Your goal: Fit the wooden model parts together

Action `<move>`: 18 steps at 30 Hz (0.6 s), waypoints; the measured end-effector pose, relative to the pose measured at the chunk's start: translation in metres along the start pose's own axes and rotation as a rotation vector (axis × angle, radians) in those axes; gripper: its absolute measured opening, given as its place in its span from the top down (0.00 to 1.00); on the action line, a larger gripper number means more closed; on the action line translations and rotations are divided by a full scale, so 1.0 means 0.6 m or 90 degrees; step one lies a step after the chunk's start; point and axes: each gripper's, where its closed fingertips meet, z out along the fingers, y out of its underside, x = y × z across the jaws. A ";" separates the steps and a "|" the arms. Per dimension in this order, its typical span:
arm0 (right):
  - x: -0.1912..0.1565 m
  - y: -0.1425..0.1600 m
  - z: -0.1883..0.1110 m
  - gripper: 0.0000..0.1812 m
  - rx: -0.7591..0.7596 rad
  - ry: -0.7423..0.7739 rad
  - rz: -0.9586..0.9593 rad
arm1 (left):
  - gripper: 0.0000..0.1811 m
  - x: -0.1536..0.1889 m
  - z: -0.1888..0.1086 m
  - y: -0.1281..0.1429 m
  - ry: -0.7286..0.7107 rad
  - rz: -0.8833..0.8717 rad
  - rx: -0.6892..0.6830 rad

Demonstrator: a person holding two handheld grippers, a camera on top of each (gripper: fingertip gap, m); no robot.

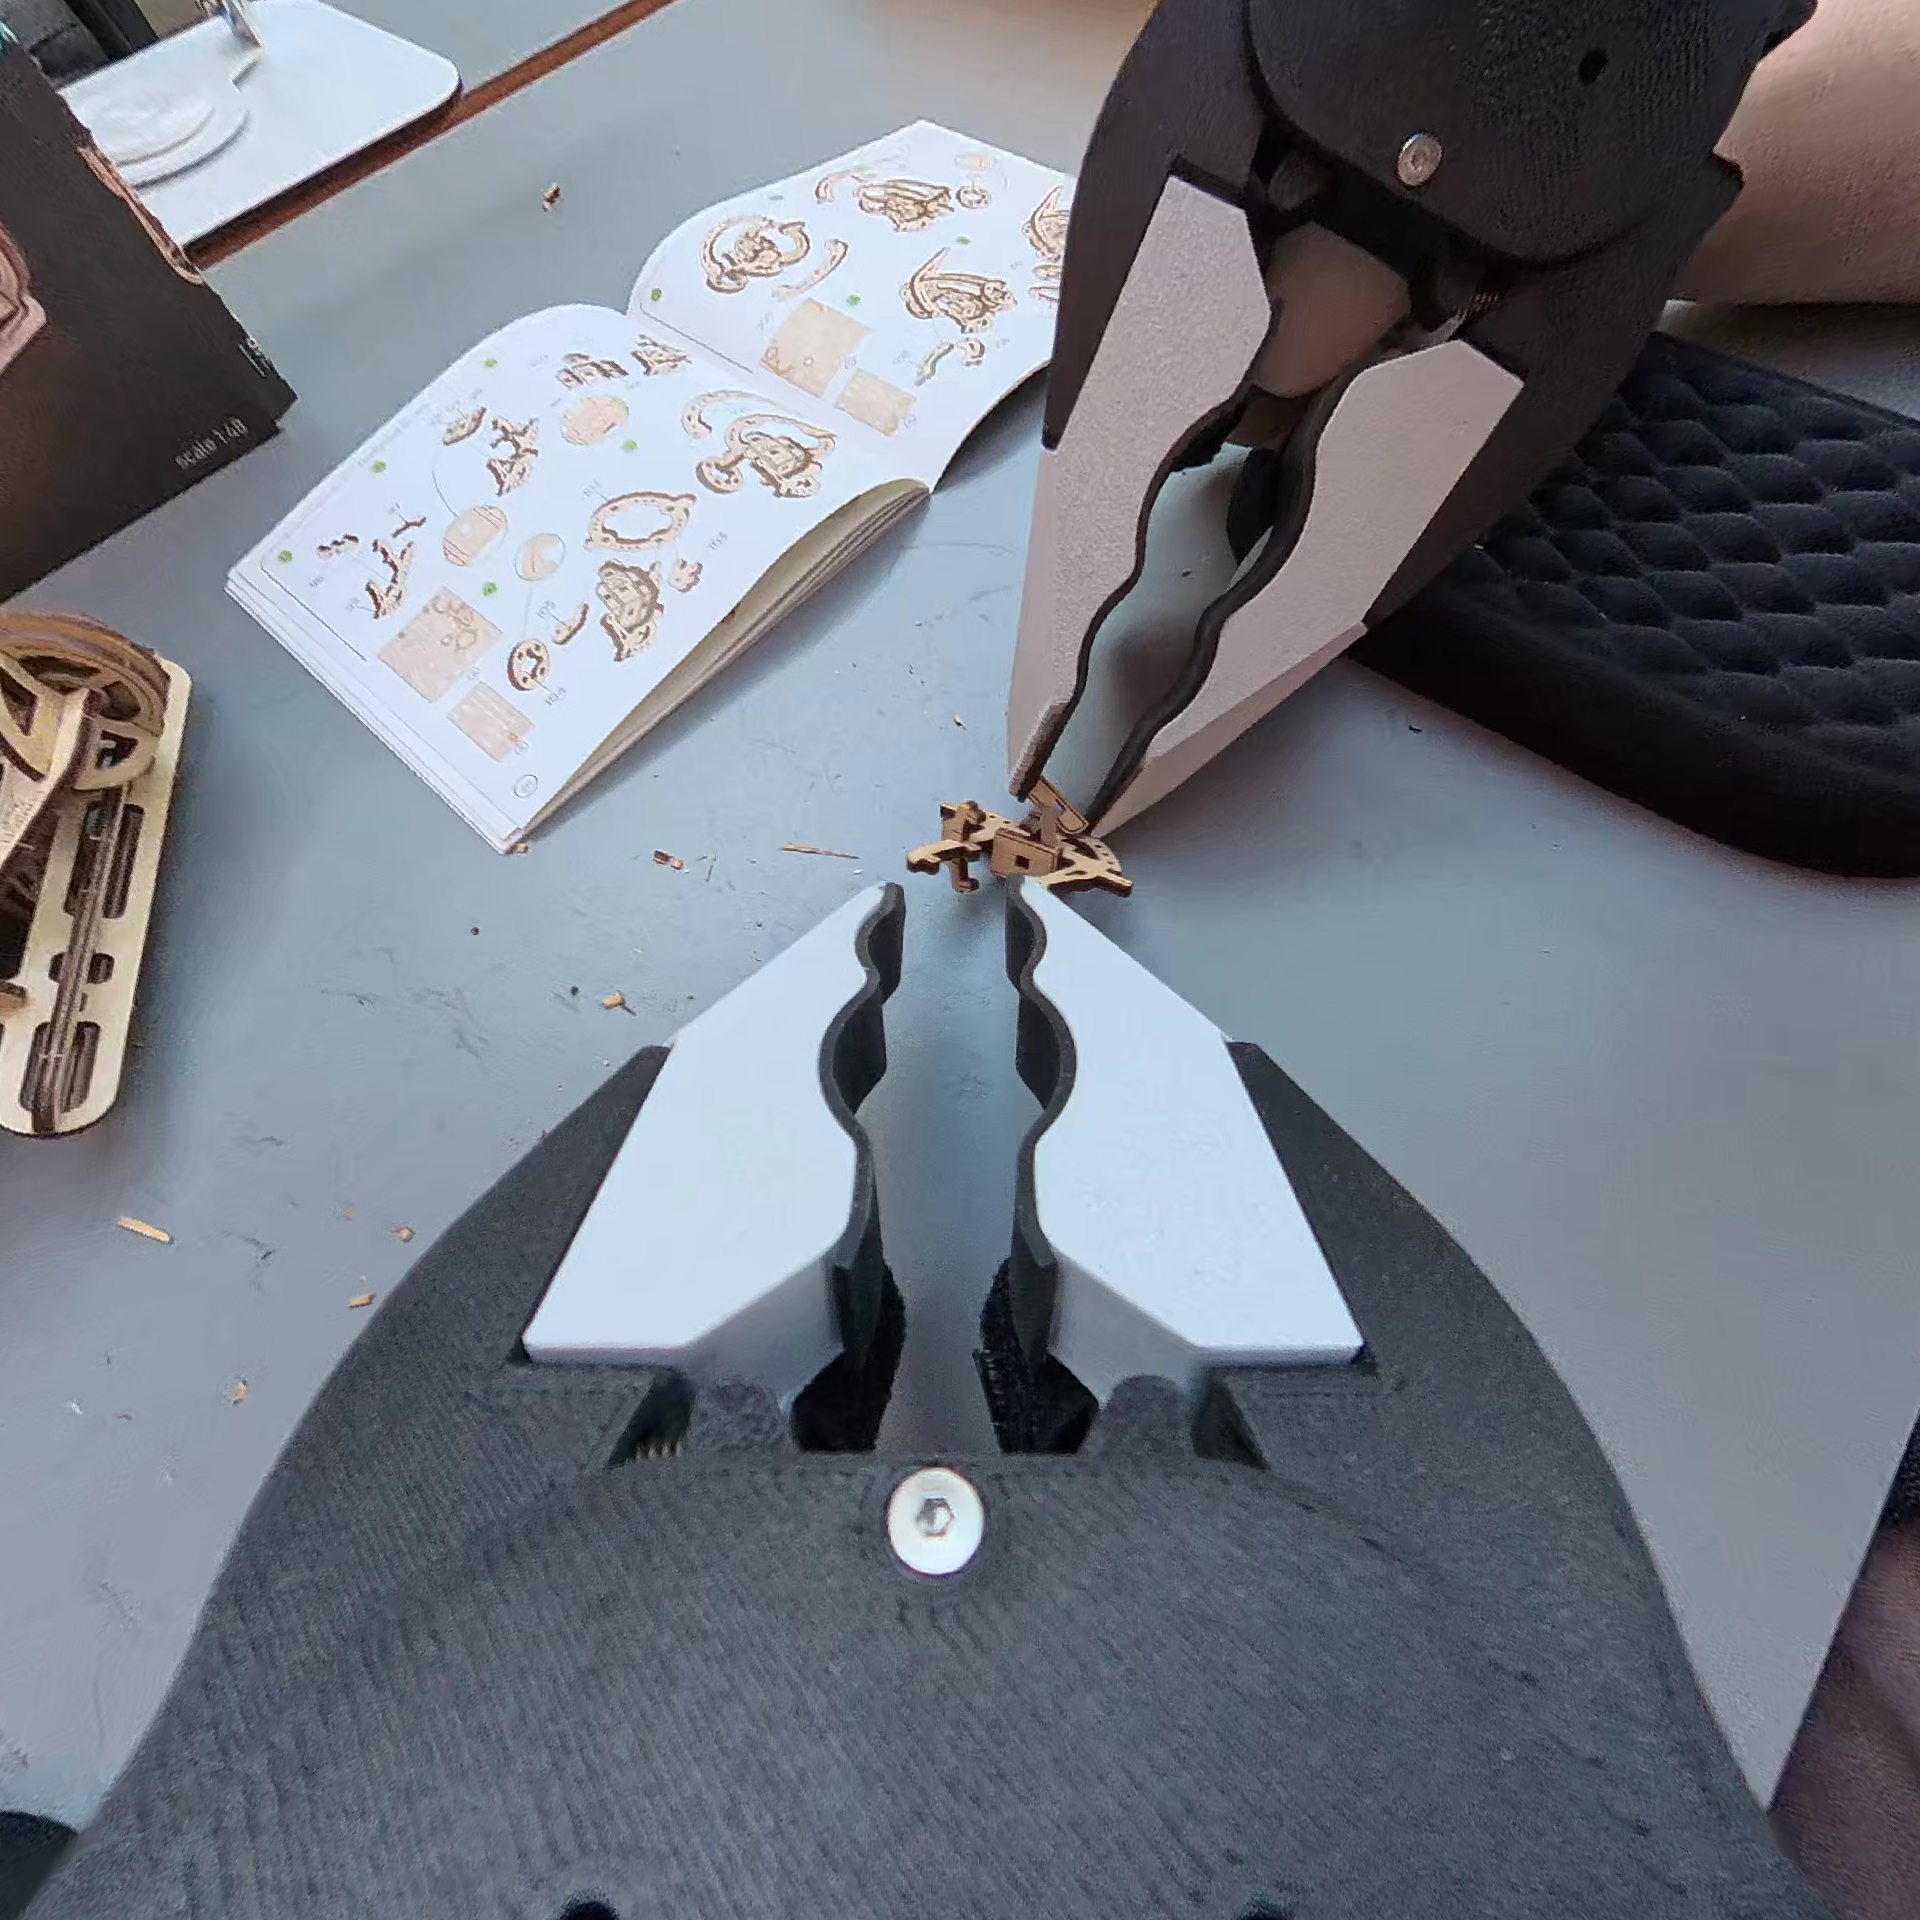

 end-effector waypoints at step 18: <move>0.001 0.003 0.003 0.93 -0.006 0.001 -0.007 | 0.91 -0.007 0.016 -0.008 0.215 -0.017 0.008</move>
